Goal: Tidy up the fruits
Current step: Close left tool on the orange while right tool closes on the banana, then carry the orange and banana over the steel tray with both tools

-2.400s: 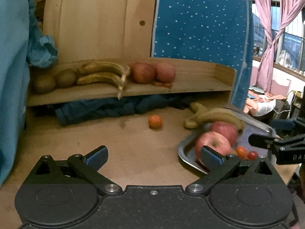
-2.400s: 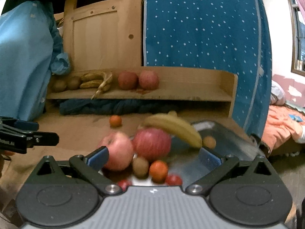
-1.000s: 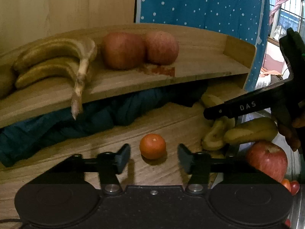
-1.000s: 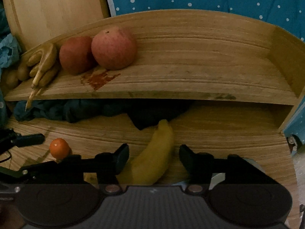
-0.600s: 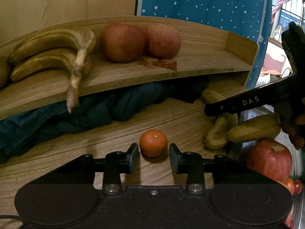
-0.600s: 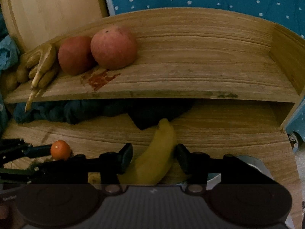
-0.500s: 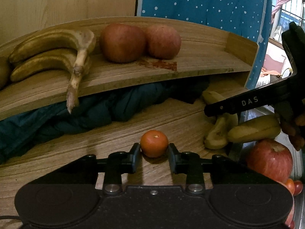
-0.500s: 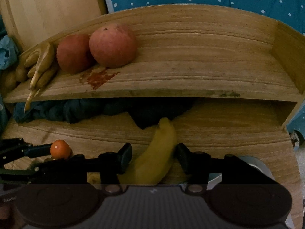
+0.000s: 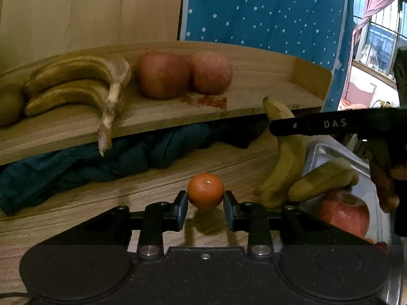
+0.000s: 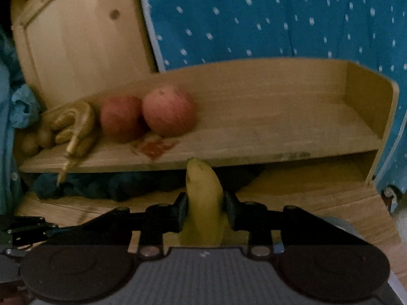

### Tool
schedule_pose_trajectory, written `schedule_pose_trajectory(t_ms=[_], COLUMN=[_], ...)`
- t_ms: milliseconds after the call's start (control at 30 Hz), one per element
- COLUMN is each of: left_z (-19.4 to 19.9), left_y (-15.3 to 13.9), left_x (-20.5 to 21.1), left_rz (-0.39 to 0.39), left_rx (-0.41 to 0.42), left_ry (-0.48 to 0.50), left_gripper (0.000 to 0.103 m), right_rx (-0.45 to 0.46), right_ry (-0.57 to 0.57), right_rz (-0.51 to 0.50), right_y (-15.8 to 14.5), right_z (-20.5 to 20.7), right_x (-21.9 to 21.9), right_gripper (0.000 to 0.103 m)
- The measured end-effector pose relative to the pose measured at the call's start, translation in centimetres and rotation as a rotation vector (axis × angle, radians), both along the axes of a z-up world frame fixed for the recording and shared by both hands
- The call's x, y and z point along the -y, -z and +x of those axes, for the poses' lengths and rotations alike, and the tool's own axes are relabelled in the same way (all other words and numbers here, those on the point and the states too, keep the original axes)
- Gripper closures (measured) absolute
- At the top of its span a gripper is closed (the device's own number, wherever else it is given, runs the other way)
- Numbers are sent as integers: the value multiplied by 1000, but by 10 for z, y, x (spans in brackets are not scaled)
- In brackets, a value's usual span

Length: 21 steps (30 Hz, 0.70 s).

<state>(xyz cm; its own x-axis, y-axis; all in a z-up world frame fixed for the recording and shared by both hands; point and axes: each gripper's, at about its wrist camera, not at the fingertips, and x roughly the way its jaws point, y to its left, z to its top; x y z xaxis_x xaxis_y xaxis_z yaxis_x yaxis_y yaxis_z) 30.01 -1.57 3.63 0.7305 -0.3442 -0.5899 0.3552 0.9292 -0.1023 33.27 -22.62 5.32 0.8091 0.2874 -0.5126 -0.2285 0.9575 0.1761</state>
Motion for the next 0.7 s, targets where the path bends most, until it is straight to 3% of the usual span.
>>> schedule_pose_trajectory(t_ms=[267,500,700], left_z=[-17,-43,-54], left_y=[-14,-26,-28], left_x=[2,11,26], left_rz=[-33,-73,-96], left_rx=[32,64,68], left_ry=[16,90,167], left_gripper=[71,71,71], right_rx=[204,271,318], right_ry=[-34,-34,-58], right_rz=[60,125,60], right_y=[-13,-35,-56], right_z=[-37,-76,-120], right_x=[-10,16,38], right_gripper=[69,69,69])
